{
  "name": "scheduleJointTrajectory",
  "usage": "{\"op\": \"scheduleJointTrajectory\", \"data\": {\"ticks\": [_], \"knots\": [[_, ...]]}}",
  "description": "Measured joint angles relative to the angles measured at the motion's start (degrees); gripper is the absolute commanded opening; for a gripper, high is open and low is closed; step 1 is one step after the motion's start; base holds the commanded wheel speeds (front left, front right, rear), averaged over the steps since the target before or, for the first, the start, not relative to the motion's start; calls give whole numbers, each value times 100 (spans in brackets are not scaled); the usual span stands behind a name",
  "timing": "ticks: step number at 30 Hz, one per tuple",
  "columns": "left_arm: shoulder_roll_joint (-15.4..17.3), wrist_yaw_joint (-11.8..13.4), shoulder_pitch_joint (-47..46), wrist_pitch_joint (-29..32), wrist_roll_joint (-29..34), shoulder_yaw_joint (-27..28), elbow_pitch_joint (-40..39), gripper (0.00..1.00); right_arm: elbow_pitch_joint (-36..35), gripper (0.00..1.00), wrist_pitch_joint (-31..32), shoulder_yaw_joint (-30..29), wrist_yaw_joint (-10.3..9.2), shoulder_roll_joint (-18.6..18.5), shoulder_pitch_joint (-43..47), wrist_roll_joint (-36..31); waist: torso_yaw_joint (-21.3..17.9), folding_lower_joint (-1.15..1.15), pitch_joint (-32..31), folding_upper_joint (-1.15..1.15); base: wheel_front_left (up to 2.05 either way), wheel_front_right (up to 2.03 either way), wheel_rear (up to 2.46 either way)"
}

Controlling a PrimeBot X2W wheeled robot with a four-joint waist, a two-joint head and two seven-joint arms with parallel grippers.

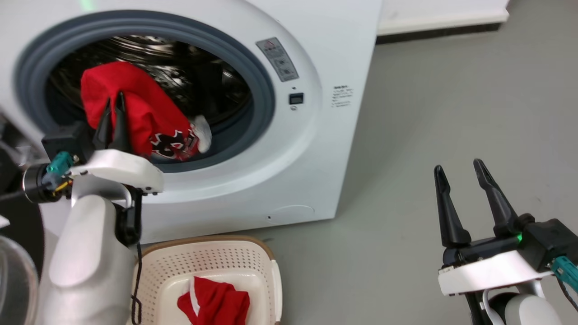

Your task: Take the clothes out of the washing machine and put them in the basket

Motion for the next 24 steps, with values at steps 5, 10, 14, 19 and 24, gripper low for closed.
{"op": "scheduleJointTrajectory", "data": {"ticks": [5, 10, 14, 19, 24], "knots": [[-156, 49, 558, 0, 101, -80, -1096, 0, -113, 100, 98, -53, 0, 0, 122, -5, 240, 0, -180, 0, 0, 0, 0], [-140, 157, 1014, 119, 162, -146, -2257, 0, -210, 100, 191, -35, 0, 0, 201, -54, 403, 0, -290, 0, 0, 0, 0], [-131, 312, 1544, 392, 191, -153, -3251, 0, -289, 100, 234, -36, 1, 2, 225, -58, 476, 0, -318, 0, 0, 0, 0], [-130, 494, 2184, 719, 219, -179, -4107, 0, -341, 100, 294, -5, 0, -1, 274, -99, 598, 1, -253, 0, 0, 0, 0], [-293, 673, 2972, 926, 183, -246, -4266, 0, -423, 100, 299, 0, 0, -1, 266, -100, 643, 2, -101, 0, 0, 0, 0]]}}
